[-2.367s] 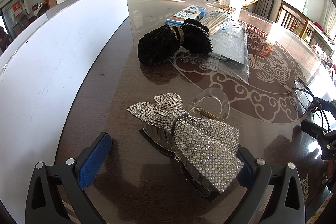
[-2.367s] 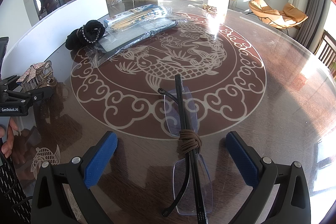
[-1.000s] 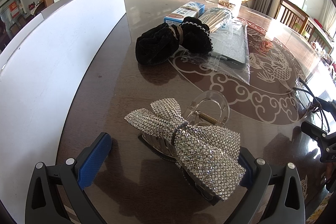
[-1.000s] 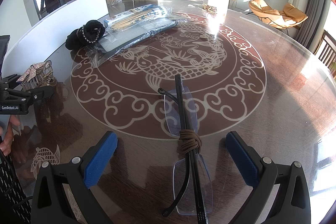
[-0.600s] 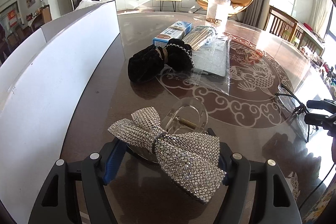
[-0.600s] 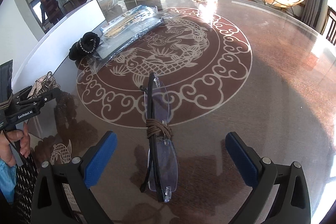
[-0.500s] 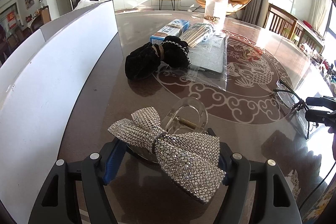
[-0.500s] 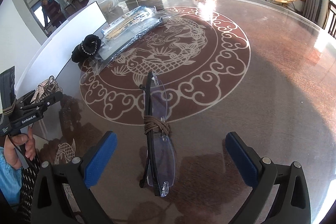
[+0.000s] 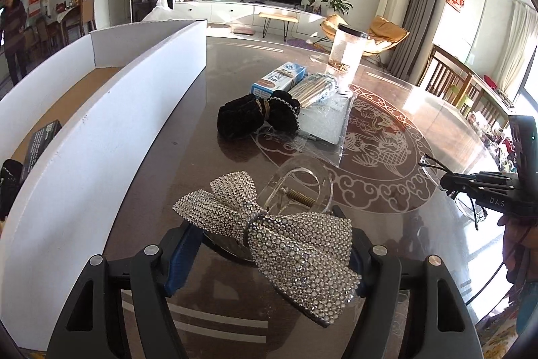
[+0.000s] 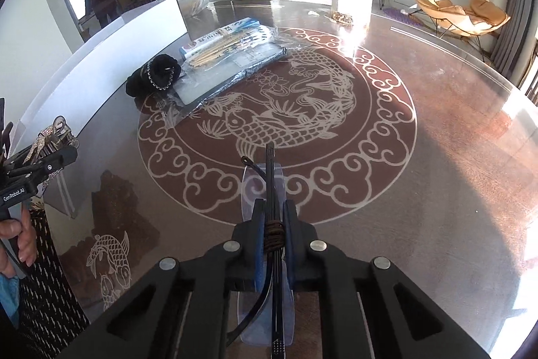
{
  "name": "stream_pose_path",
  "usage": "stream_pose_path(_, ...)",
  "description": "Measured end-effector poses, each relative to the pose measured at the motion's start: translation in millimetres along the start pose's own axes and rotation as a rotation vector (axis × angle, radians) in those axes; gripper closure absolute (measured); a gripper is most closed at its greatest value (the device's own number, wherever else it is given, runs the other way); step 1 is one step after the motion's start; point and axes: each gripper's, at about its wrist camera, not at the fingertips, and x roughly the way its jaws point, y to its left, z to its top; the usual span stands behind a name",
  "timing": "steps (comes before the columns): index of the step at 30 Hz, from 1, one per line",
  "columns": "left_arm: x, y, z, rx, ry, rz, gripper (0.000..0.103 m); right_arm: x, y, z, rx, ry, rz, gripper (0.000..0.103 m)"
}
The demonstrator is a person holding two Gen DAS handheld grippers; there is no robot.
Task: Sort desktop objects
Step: 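Lift the bow clip with the left tool while the right lifts the glasses toward the tray, then lower the bow clip and glasses into the tray and open both tools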
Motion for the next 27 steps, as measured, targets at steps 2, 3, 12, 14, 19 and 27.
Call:
stream_pose_path(2,-21,11,8,-0.018,-0.033,0.005,0.032,-11,9,9,-0.009,-0.027,0.020,0.092)
stream_pose_path(3,-33,19,14,-0.029,-0.053,0.010,0.032,-16,16,15,-0.016,-0.042,0.039,0.092)
stream_pose_path(12,-103,159,64,-0.157,-0.097,0.228,0.032,-21,169,119,-0.132,-0.163,0.377,0.092)
stream_pose_path(14,-103,194,67,-0.198,-0.070,0.280,0.032,-19,216,141,-0.163,-0.174,0.469,0.092)
stream_pose_path(19,-89,260,60,-0.300,0.019,0.372,0.032,4,332,174,-0.267,-0.148,0.603,0.092)
stream_pose_path(27,-50,300,28,-0.371,0.191,0.475,0.029,102,430,155,-0.328,0.112,0.622,0.064)
